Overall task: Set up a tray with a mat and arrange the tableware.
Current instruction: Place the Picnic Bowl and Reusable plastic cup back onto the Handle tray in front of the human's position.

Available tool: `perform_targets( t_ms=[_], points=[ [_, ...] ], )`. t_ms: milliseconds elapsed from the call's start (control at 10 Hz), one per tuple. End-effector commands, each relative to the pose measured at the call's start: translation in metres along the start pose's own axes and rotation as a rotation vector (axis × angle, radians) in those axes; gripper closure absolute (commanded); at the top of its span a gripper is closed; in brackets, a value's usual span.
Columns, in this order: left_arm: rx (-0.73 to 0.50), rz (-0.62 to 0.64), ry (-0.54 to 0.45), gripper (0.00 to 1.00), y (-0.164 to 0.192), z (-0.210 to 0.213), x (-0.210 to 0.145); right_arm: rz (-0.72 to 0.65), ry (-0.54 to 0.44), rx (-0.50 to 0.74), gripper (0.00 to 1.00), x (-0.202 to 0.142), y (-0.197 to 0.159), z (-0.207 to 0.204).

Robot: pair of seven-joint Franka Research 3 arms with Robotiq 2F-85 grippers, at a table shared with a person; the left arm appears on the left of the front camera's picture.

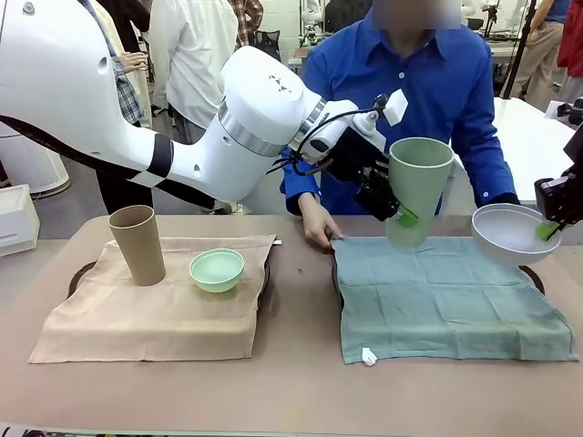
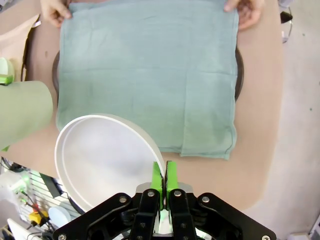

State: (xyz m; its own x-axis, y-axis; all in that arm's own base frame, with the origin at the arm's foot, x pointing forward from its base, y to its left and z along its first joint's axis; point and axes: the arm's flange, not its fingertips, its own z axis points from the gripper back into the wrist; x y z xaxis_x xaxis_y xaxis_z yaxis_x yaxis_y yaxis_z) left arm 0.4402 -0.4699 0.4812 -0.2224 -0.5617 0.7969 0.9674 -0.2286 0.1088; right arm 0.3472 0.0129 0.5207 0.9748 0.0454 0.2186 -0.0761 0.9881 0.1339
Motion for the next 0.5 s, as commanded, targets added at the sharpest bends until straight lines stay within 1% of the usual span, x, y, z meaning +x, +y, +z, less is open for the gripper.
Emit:
perform_targets(
  t_ms=[0, 200, 400],
  points=[
    [-0.036, -0.004, -0.002, 0.16, 0.013, -0.011, -0.017, 0.006, 0.004, 0.001, 0.96, 0.021, -0.011, -0.023],
    [-0.077, -0.024, -0.009, 0.16, 0.027, -0.028, -0.042, 0.012, 0.024, 0.016, 0.96, 0.037, -0.019, -0.051],
    [-0.097, -0.043, -0.046, 0.16, 0.030, -0.037, -0.060, 0.033, 0.041, 0.012, 0.96, 0.050, -0.024, -0.078]
  ],
)
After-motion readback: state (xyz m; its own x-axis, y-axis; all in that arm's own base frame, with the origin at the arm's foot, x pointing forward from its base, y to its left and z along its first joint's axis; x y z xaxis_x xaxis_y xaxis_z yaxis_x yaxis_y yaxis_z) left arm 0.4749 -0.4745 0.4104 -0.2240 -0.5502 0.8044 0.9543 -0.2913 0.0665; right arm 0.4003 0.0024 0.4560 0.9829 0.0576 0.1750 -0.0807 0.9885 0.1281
